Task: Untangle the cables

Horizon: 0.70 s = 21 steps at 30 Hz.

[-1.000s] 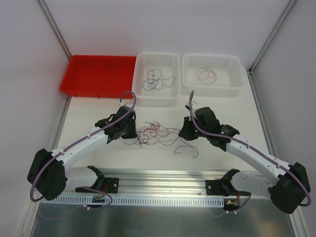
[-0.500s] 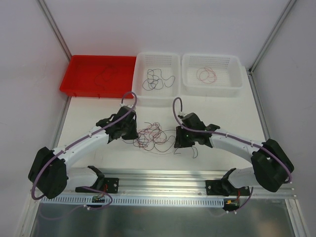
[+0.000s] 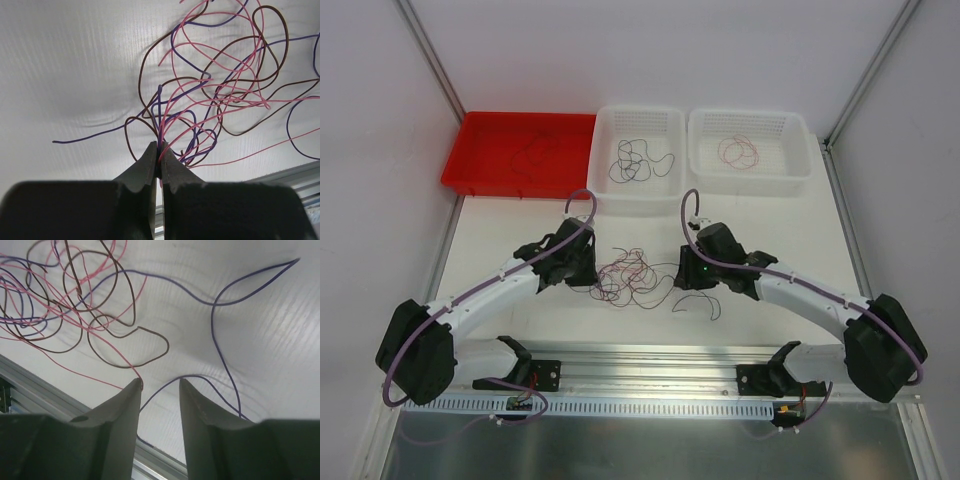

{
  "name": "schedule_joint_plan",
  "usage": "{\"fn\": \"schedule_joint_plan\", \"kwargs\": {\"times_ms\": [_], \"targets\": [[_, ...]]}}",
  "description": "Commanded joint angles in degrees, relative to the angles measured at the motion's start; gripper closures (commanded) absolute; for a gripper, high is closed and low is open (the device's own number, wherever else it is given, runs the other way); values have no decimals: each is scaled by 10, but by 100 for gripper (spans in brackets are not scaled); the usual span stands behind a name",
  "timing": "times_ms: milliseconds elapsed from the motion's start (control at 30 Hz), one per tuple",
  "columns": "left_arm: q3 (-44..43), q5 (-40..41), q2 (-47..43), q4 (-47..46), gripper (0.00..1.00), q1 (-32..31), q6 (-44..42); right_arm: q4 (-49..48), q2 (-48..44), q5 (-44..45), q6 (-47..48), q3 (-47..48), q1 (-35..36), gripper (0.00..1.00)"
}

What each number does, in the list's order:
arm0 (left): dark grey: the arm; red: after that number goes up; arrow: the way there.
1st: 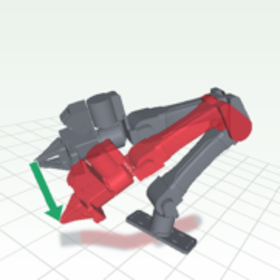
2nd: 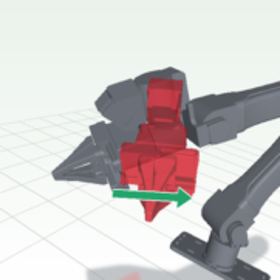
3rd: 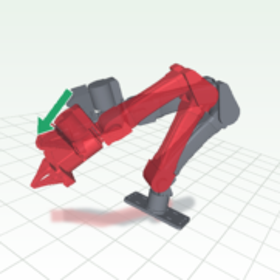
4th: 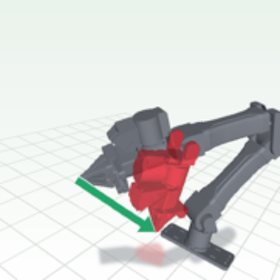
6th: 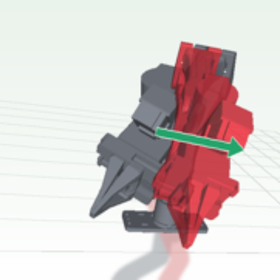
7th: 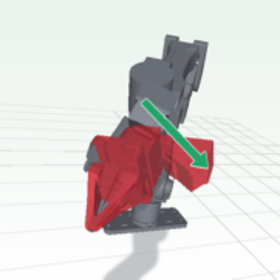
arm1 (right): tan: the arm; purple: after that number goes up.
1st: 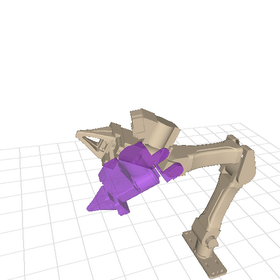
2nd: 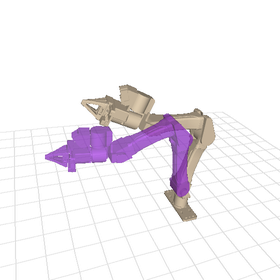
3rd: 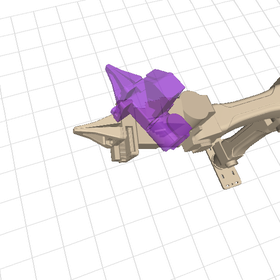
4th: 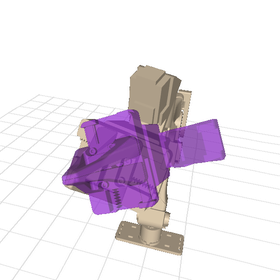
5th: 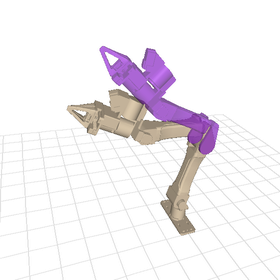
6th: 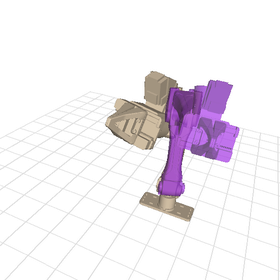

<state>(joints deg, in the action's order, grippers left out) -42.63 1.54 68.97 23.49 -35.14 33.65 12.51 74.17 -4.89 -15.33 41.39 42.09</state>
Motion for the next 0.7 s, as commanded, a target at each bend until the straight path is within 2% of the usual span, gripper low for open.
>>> {"fn": "schedule_joint_plan", "kwargs": {"times_ms": [0,233,467,667], "targets": [[9,-2,-18,9,100,3,-8,-39,-54,-2,28,-3,-16,58],[7,-2,-10,9,100,4,-10,-95,-112,-67,50,-25,-26,43],[6,-3,-16,9,100,4,-9,-77,-79,-29,57,-20,-35,45],[5,-7,-16,9,100,4,-8,-100,16,-25,63,-7,-36,50]]}}
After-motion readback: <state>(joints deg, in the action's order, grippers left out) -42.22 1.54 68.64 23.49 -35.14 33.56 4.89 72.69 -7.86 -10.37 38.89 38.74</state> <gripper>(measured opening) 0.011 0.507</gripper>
